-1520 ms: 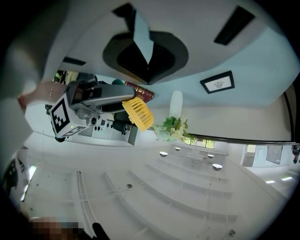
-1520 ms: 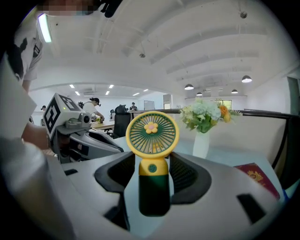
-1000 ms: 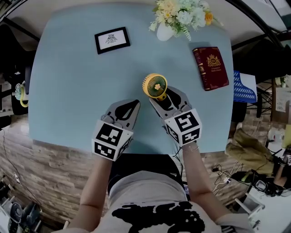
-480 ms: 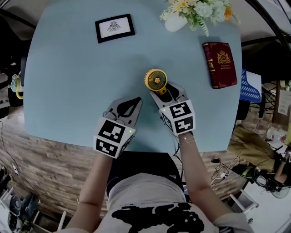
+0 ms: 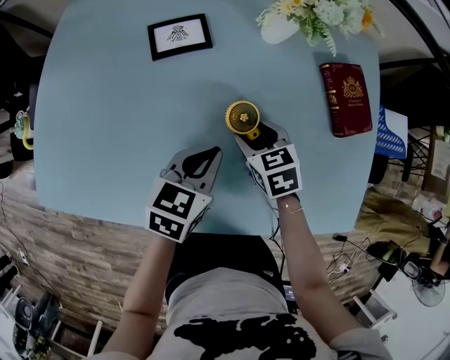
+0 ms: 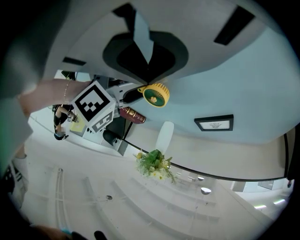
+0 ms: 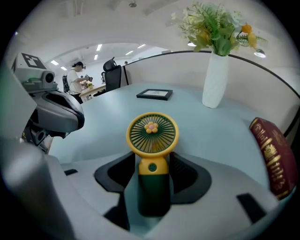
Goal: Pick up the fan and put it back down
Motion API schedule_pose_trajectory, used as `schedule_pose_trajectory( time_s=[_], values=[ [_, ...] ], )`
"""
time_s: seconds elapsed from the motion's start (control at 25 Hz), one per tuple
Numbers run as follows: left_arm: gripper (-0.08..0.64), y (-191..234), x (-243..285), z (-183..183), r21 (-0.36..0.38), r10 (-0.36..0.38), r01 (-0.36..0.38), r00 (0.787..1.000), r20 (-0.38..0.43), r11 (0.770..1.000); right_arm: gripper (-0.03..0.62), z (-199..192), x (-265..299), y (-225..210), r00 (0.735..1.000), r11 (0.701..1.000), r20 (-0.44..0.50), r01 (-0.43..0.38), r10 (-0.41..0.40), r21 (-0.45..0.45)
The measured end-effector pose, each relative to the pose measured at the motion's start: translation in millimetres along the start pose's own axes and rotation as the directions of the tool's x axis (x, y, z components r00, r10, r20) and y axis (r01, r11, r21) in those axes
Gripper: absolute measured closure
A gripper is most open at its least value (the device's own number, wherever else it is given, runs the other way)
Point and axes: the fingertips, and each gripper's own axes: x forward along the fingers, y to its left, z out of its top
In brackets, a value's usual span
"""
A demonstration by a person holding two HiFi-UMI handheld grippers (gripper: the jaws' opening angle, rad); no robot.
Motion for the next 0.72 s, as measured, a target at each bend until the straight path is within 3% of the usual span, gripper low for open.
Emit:
schedule_pose_trajectory(
  time_s=[0.44, 0.6, 0.72],
  values=[
    [0.549, -6, 4, -1, 0.005, -0.023, 0.023, 1.0, -0.005, 1.0, 0.35, -1, 1, -2, 0.999, 1.0, 0.024, 0.03, -0.03, -0.003],
    [0.549, -7, 2, -3, 0.011, -0.026, 0.026, 1.0, -0.011, 1.0, 0.272, -5, -2, -7, 0.999, 0.999, 0.014, 0.052, -0.052, 0.002],
    [0.549, -7, 1, -3, 0.014, -0.025, 0.025, 1.0, -0.005, 1.0, 0.256, -8, -8, -6, 0.999, 0.999, 0.015, 0.052, -0.052, -0.013]
  ],
)
